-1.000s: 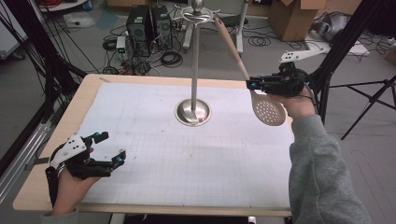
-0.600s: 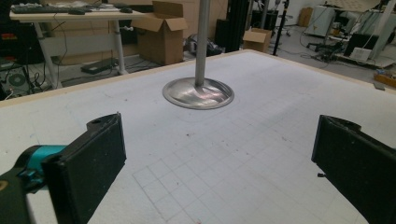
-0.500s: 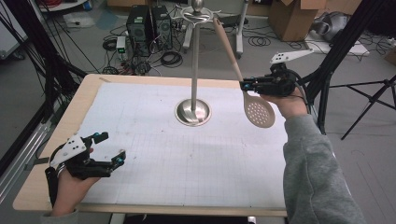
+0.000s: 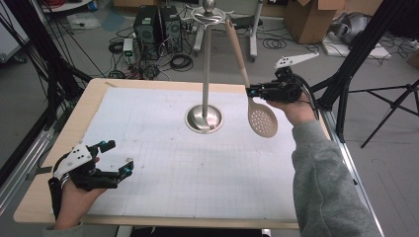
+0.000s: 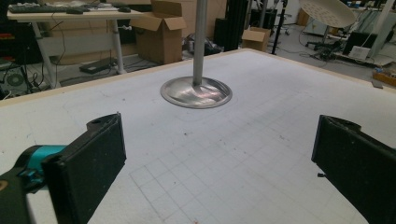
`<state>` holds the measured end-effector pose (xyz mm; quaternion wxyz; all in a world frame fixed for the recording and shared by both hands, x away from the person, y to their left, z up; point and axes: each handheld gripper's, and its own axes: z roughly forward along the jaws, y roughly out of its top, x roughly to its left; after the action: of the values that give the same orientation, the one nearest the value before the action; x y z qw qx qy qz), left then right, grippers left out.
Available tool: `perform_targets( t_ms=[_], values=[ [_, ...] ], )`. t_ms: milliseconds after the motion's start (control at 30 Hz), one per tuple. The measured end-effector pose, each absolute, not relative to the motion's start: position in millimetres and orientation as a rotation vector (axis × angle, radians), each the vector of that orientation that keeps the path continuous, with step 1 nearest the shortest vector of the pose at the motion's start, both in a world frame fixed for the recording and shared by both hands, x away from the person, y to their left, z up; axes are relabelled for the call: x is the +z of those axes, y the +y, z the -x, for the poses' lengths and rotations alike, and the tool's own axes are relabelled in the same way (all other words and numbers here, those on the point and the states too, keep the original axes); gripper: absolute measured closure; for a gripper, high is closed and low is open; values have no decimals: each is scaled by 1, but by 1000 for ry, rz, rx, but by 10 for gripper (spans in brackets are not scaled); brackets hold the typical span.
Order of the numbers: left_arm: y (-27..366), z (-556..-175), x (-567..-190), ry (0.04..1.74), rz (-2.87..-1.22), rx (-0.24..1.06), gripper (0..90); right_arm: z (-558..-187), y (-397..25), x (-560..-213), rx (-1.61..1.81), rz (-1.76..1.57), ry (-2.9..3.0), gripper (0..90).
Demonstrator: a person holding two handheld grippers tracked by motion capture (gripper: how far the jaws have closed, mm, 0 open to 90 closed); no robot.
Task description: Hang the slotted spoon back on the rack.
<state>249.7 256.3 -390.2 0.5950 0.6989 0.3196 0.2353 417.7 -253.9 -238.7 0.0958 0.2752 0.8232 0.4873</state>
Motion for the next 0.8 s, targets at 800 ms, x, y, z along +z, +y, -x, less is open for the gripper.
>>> perform_targets(
  t_ms=[800],
  values=[
    [260,-247,-391,749,-1612,549,33,-432,-229,-248,1404,-817,2461,781]
  ],
)
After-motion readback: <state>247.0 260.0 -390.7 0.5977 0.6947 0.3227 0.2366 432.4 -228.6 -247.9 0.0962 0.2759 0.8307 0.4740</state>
